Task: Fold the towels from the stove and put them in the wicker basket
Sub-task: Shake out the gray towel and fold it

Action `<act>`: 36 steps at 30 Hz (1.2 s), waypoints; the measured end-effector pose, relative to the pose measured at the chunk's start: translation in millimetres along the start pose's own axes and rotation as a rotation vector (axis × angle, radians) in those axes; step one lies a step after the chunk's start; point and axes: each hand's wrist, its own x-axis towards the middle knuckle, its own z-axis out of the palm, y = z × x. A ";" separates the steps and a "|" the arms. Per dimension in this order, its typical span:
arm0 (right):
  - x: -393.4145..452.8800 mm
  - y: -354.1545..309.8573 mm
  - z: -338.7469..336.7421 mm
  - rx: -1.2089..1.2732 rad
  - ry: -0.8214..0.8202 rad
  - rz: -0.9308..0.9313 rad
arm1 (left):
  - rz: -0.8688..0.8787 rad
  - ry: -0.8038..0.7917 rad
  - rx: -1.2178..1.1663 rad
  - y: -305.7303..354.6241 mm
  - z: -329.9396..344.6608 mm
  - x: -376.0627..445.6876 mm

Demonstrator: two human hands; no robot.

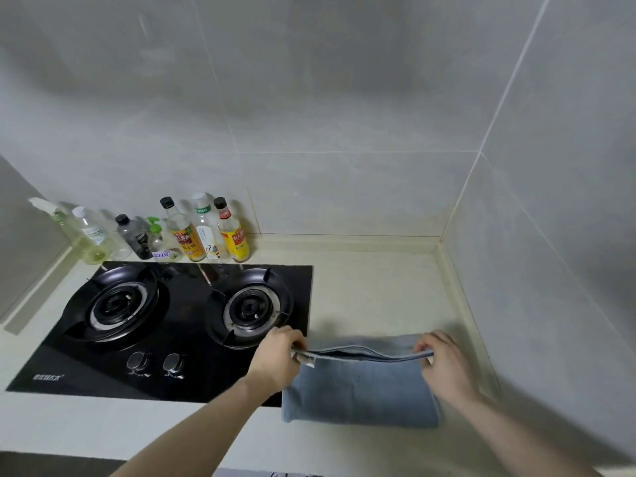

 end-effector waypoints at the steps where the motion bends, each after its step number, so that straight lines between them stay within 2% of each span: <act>1: -8.4 4.1 3.9 -0.014 -0.011 0.010 | -0.005 -0.018 0.001 0.8 4.4 -8.9; 10: -68.2 30.5 37.0 -0.043 -0.152 0.115 | -0.042 -0.120 0.111 1.0 41.9 -60.9; 20: -94.0 33.0 46.6 -0.030 -0.352 0.278 | -0.044 -0.371 0.275 -1.6 61.0 -77.7; 24: -94.0 13.4 47.6 -0.015 -0.247 0.196 | 0.002 -0.369 0.310 22.8 65.2 -71.7; 27: -97.0 2.1 56.9 -0.036 -0.343 0.124 | 0.013 -0.497 0.327 38.5 77.8 -73.4; 31: -102.1 3.5 65.0 -0.047 -0.416 0.172 | 0.035 -0.644 0.415 48.1 90.9 -81.7; 36: -101.2 8.8 66.6 -0.005 -0.390 0.197 | 0.042 -0.602 0.389 52.5 96.4 -80.4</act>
